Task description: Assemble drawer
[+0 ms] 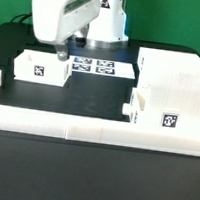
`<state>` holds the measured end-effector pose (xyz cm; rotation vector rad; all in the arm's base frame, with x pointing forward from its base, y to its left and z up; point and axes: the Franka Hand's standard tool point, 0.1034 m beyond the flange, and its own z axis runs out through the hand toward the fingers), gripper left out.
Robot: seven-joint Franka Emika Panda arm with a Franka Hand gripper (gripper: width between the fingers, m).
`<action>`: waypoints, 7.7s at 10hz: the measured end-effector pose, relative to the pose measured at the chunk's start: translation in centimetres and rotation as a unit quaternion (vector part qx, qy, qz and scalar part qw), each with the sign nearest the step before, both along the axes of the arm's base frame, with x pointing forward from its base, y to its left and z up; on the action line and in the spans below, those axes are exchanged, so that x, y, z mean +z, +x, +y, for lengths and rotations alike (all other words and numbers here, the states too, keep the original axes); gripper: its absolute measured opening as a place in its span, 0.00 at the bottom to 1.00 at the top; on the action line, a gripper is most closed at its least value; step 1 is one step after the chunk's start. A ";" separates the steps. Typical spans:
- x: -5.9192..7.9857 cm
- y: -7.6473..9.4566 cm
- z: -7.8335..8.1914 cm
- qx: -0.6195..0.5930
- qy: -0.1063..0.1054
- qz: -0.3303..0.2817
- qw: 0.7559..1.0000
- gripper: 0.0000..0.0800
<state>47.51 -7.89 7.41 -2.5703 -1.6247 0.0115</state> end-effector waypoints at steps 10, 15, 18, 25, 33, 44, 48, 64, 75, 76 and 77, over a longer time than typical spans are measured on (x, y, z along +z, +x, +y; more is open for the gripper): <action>-2.0 -5.2 -0.8 -0.452 -0.035 0.019 0.891 0.81; -5.5 -6.8 0.2 -0.531 -0.045 0.026 0.846 0.81; -6.8 -7.1 0.4 -0.519 -0.042 0.013 0.854 0.81; -6.9 -7.4 0.4 -0.512 -0.041 0.004 0.858 0.09; -5.9 -5.9 2.4 -0.476 -0.041 0.007 0.878 0.05; -1.7 2.4 5.5 -0.154 -0.030 0.012 0.988 0.05; -1.7 3.2 5.3 -0.014 -0.025 0.009 1.000 0.05; -1.6 5.4 6.5 0.228 -0.033 -0.034 0.973 0.05; -2.2 7.0 7.4 0.208 -0.032 -0.047 0.977 0.05; -2.2 7.0 7.6 0.205 -0.032 -0.048 0.977 0.05; -2.2 7.0 8.2 0.203 -0.032 -0.048 0.977 0.05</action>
Offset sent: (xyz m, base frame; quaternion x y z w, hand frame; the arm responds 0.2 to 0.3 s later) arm -0.0374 -0.0221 -0.0063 -0.0556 -0.0164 0.2616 0.9634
